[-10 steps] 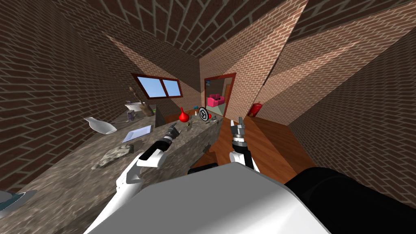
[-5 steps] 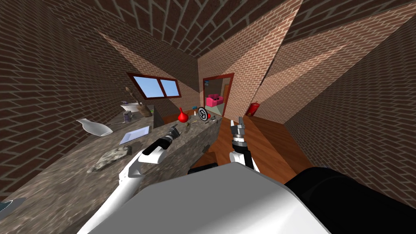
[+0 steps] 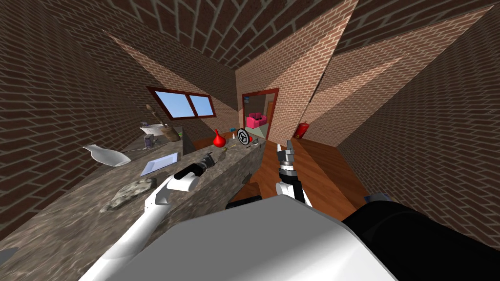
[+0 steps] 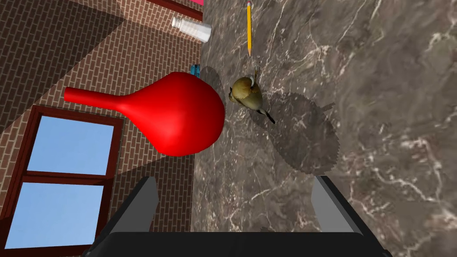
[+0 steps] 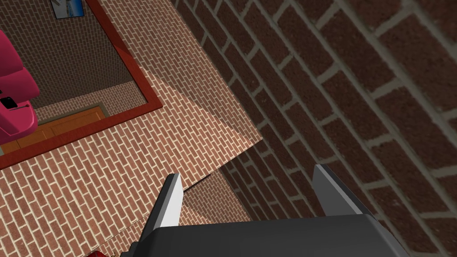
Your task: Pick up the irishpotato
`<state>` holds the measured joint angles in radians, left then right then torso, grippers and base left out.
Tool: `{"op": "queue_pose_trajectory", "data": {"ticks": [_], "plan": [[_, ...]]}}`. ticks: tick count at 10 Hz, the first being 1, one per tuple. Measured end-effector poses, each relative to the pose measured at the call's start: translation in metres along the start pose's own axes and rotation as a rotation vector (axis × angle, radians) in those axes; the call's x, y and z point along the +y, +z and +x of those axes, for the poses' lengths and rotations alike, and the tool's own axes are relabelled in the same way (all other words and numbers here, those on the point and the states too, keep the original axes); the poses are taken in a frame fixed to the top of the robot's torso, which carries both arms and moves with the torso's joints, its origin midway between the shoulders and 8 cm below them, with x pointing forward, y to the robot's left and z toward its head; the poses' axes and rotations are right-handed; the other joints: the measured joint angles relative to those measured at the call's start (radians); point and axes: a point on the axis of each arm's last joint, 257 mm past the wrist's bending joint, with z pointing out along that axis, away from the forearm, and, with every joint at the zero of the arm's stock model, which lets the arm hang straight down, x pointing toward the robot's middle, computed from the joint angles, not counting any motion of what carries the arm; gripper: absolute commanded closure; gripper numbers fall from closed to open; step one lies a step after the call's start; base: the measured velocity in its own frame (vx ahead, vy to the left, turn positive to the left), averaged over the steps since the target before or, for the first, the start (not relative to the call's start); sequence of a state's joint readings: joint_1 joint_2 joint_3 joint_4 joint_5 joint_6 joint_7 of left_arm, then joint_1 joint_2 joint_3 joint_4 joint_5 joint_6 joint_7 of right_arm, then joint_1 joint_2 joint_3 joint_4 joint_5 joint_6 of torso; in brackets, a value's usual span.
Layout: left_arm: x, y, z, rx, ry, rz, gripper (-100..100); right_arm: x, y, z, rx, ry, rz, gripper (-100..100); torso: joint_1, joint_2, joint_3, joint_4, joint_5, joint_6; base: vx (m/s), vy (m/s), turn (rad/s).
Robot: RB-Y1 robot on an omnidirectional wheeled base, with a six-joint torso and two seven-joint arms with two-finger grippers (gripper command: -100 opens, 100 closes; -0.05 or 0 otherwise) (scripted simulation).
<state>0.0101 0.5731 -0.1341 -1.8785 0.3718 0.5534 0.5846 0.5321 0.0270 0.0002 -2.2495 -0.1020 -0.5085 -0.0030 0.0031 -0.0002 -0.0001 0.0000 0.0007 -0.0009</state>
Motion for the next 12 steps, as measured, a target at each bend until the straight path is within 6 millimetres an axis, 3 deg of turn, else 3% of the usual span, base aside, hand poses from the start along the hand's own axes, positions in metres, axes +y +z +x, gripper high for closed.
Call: {"op": "queue_pose_trajectory", "data": {"ticks": [7,12], "plan": [[0.013,0.011,-0.047,-0.116,-0.095,-0.141,-100,0.0,0.0,0.0,0.0,0.0,0.0,0,-0.001,0.0,0.0,0.0,0.0,0.0,-0.005,0.031,-0.024],[0.024,0.012,-0.097,-0.247,-0.209,-0.247,-100,0.0,0.0,0.0,0.0,0.0,0.0,0,0.0,-0.001,0.0,0.0,0.0,0.0,-0.001,0.045,-0.008]]}}
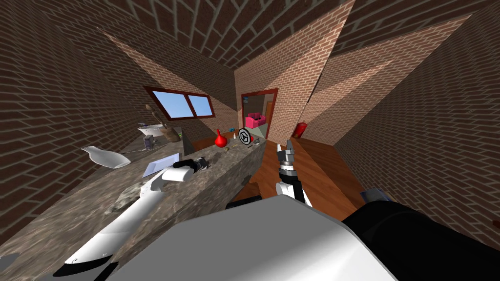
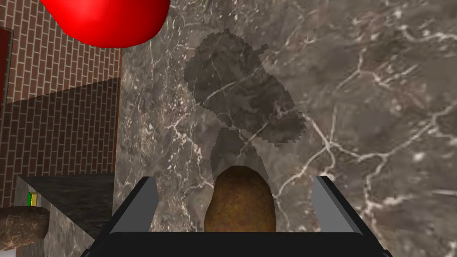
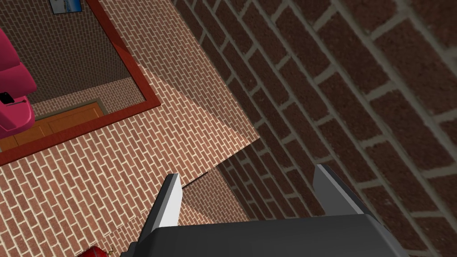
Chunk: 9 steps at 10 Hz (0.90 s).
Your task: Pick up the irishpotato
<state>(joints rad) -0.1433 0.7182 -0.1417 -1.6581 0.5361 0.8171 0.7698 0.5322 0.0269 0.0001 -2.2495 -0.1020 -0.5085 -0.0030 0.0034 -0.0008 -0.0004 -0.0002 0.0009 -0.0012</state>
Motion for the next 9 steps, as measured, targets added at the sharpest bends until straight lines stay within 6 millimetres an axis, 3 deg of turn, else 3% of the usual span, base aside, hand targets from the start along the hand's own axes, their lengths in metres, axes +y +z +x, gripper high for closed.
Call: {"op": "queue_pose_trajectory", "data": {"ticks": [4,5,6,9], "plan": [[0.002,0.005,-0.037,-0.089,-0.091,-0.065,-100,0.0,0.0,0.0,0.0,0.0,0.0,0,-0.003,0.0,0.0,0.0,-0.001,0.0,-0.002,0.002,-0.007],[0.002,0.006,-0.039,-0.092,-0.094,-0.067,0,0.0,0.0,0.0,0.0,0.0,0.0,0,-0.003,0.0,0.0,0.0,-0.001,0.0,0.0,0.0,0.0],[0.002,0.006,-0.039,-0.092,-0.093,-0.067,-100,0.0,0.0,0.0,0.0,0.0,0.0,0,-0.004,0.001,0.0,0.0,-0.001,0.0,-0.008,0.009,-0.062],[0.004,0.015,-0.051,-0.108,-0.112,-0.058,-100,0.0,0.0,0.0,0.0,0.0,0.0,0,-0.002,0.002,0.001,0.0,0.0,0.0,-0.016,0.019,-0.06]]}}
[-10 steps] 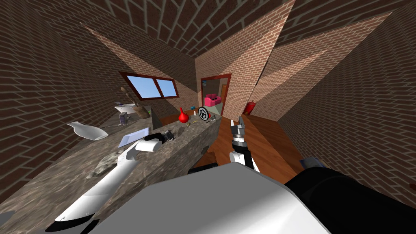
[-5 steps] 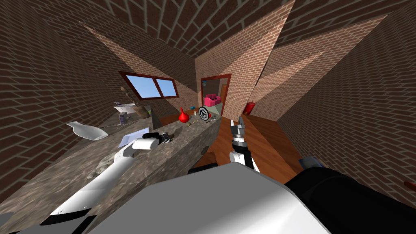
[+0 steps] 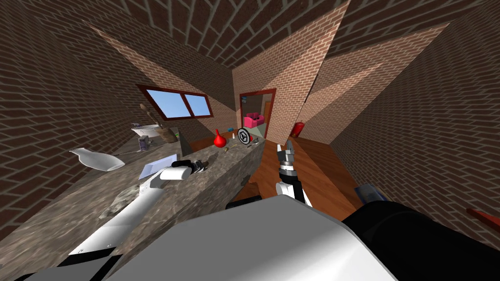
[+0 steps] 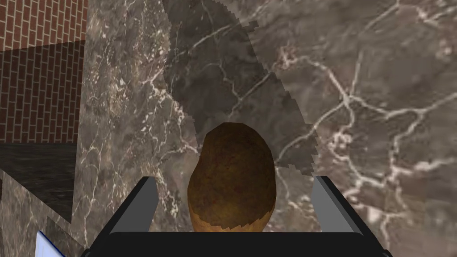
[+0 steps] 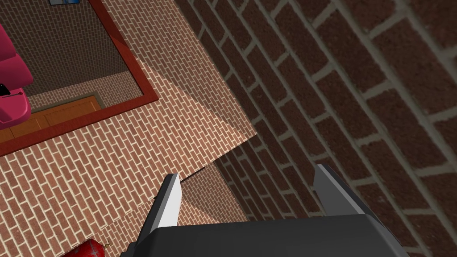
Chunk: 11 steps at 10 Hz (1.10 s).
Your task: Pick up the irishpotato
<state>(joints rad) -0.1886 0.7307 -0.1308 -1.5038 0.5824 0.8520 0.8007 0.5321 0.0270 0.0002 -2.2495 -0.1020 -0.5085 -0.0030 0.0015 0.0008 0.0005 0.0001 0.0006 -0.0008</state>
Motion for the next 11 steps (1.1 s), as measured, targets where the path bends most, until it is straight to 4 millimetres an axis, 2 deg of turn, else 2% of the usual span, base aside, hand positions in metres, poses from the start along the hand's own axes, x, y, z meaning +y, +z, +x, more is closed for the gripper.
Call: {"op": "queue_pose_trajectory", "data": {"ticks": [1,5,6,7,10,11], "plan": [[0.0,0.0,0.0,0.0,0.0,0.001,100,0.0,0.0,0.0,0.0,0.0,0.0,0,-0.001,0.0,0.0,0.0,0.0,0.0,0.0,0.0,0.0],[-0.001,0.0,0.001,0.002,0.001,0.004,100,0.0,0.0,0.0,0.0,0.0,0.0,0,0.0,-0.004,-0.003,-0.002,0.001,0.0,0.0,0.0,0.0],[-0.002,0.0,0.001,0.003,0.001,0.005,0,0.0,0.0,0.0,0.0,0.0,0.0,0,0.0,-0.004,-0.003,-0.003,0.002,0.0,0.0,0.0,0.0],[-0.003,0.0,0.001,0.003,0.001,0.006,100,0.0,0.0,0.0,0.0,0.0,0.0,0,0.001,-0.005,-0.004,-0.003,0.002,0.0,0.022,-0.017,0.057],[0.0,-0.008,0.01,0.013,0.017,-0.006,100,0.0,0.0,0.0,0.0,0.0,0.0,0,0.0,-0.008,-0.006,-0.004,0.002,0.0,0.015,-0.019,0.055],[0.0,-0.009,0.01,0.013,0.016,-0.008,0,0.0,0.0,0.0,0.0,0.0,0.0,0,0.001,-0.007,-0.005,-0.004,0.002,0.001,0.0,0.0,0.0]]}}
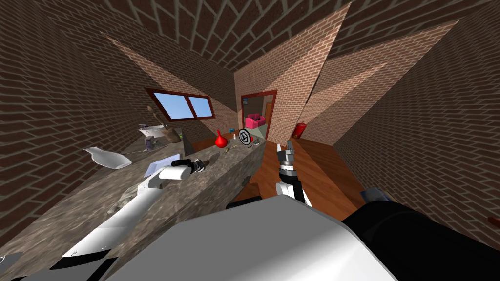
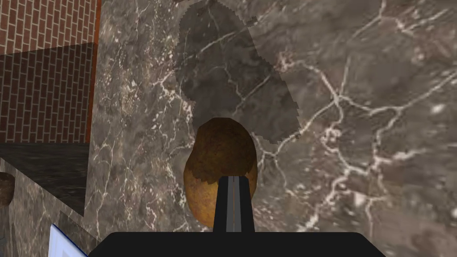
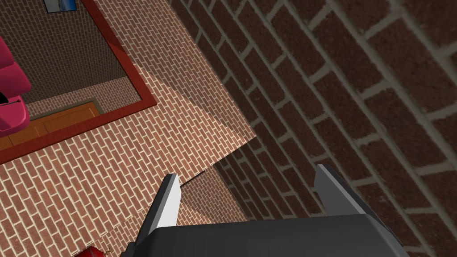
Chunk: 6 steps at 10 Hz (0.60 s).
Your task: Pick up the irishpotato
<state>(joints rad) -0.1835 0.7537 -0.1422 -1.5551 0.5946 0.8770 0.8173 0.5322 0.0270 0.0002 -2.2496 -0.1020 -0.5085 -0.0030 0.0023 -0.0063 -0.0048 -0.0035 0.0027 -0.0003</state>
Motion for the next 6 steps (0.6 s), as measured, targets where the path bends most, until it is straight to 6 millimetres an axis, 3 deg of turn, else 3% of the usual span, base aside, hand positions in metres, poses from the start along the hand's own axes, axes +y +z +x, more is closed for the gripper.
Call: {"op": "queue_pose_trajectory", "data": {"ticks": [1,6], "plan": [[0.0,0.0,0.0,0.0,0.0,0.0,-100,0.0,0.0,0.0,0.0,0.0,0.0,0,0.0,0.0,0.0,0.0,0.0,0.0,-0.079,0.029,0.036],[-0.064,-0.022,0.038,0.115,-0.086,0.132,-100,0.0,0.0,0.0,0.0,0.0,0.0,0,0.005,0.012,0.007,0.003,0.001,-0.001,-0.141,0.058,0.023]]}}
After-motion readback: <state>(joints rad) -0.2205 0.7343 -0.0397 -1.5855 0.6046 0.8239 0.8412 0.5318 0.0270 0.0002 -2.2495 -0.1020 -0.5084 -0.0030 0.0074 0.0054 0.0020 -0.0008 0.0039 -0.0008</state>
